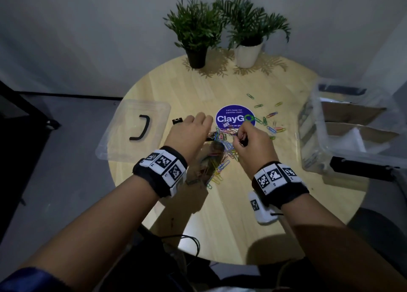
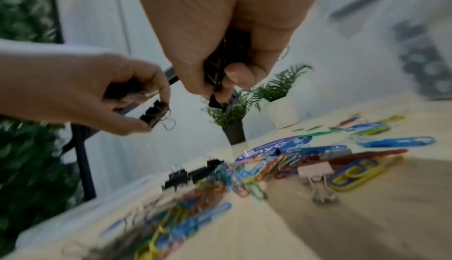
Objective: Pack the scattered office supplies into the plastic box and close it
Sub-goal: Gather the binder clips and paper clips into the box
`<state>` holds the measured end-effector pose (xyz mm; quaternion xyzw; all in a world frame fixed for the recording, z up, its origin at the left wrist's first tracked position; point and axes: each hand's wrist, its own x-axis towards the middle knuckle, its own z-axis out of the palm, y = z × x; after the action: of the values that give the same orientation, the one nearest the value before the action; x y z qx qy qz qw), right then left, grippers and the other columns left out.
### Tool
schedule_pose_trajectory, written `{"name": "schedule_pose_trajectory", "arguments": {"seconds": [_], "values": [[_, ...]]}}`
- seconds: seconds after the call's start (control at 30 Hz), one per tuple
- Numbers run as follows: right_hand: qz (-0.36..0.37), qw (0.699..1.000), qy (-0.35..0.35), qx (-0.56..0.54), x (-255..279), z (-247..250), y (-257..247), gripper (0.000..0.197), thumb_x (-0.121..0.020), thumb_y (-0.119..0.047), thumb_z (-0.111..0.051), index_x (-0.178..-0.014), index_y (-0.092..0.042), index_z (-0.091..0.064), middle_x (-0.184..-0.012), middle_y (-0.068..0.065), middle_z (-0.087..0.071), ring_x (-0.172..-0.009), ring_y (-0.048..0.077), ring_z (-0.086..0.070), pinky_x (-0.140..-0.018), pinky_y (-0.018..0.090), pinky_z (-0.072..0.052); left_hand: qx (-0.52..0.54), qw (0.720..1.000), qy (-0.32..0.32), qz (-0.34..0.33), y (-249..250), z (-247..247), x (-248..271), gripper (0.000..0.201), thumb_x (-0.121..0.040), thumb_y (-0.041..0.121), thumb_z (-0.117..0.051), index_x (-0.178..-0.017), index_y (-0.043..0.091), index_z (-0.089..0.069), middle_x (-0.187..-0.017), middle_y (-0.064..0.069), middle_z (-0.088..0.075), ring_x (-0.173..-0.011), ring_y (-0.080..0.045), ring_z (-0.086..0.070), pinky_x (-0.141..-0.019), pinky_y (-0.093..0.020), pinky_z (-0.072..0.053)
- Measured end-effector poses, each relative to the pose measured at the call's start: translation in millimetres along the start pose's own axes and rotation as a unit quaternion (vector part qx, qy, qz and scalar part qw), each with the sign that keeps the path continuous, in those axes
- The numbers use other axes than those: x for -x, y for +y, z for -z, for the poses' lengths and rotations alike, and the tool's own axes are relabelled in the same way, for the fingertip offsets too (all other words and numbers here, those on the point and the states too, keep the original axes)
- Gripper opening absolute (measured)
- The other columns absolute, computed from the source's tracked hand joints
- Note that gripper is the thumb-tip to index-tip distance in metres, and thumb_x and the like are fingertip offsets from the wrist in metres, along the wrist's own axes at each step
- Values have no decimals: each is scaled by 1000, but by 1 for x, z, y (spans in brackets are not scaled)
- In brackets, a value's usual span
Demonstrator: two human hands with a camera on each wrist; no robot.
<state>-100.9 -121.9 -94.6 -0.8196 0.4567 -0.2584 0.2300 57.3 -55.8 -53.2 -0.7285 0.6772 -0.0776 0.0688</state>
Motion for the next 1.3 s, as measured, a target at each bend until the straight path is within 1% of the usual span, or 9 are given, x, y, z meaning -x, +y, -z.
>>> {"name": "schedule_pose_trajectory", "arguments": {"seconds": [0.27, 0.4, 0.57, 0.7, 0.8, 0.9, 1.0, 1.13, 1.3], "values": [[-56, 996, -68, 24, 15, 41, 23, 23, -84, -12, -57, -69, -14, -40, -64, 9, -51, -64, 31, -50, -59, 38, -44, 66, 981, -175, -42, 39, 3, -10, 34, -90, 24, -58, -119, 9, -47, -104, -10, -63, -87, -29, -60, -69, -38, -51], [-40, 995, 68, -55, 27, 80, 18, 20, -86, -16, -61, -72, -10, -48, -65, 7, -57, -62, 24, -55, -58, 31, -44, 242, 961, -131, 15, 46, 14, -16, 42, -86, 39, -63, -114, 13, -48, -91, -5, -57, -77, -23, -51, -64, -33, -42], [-71, 965, 252, -14, 24, 151, 39, 19, -87, -18, -60, -72, -11, -50, -65, 3, -54, -61, 19, -49, -56, 22, -30, 269, 955, -124, -25, 83, 23, -14, 39, -86, 36, -63, -111, 15, -43, -71, 5, -46, -65, -17, -45, -50, -29, -30], [-175, 970, 81, 151, 13, 164, 79, 32, -83, -24, -53, -57, -20, -36, -64, 3, -54, -67, 27, -54, -73, 38, -50, 308, 944, -111, -43, 109, 27, -14, 31, -85, 27, -62, -106, 17, -42, -92, -4, -60, -74, -20, -54, -56, -28, -35], [-167, 968, -6, 186, 6, 163, 79, 32, -88, -32, -51, -62, -15, -43, -76, 12, -58, -73, 29, -58, -57, 29, -42, 331, 935, -118, -52, 125, 32, -11, 30, -85, 25, -62, -107, 16, -43, -97, -3, -57, -82, -21, -57, -64, -29, -38], [-126, 975, 9, 183, 1, 161, 69, 33, -95, -36, -45, -92, -6, -59, -93, 16, -63, -87, 32, -60, -63, 30, -39, 340, 932, -112, -57, 135, 36, -11, 32, -84, 25, -64, -107, 17, -43, -105, -5, -56, -86, -21, -57, -68, -29, -40], [-129, 980, 30, 149, 2, 151, 72, 38, -98, -36, -38, -111, -4, -53, -112, 19, -60, -99, 37, -59, -77, 37, -45, 350, 929, -104, -55, 139, 42, -12, 35, -83, 25, -65, -108, 16, -43, -107, -5, -54, -88, -22, -57, -70, -30, -41], [-124, 985, 20, 119, 13, 138, 83, 34, -100, -32, -33, -108, -4, -49, -112, 20, -54, -99, 38, -55, -85, 46, -46, 371, 923, -83, -60, 145, 57, -17, 35, -83, 23, -64, -109, 13, -43, -108, -7, -54, -89, -24, -57, -71, -32, -43], [-79, 990, 30, 117, 20, 147, 87, 16, -98, -15, -31, -106, -9, -43, -110, 15, -50, -86, 34, -56, -76, 49, -49, 383, 919, -62, -64, 155, 78, -37, 34, -83, 19, -64, -111, 12, -44, -113, -7, -50, -97, -27, -57, -83, -40, -49]]}}
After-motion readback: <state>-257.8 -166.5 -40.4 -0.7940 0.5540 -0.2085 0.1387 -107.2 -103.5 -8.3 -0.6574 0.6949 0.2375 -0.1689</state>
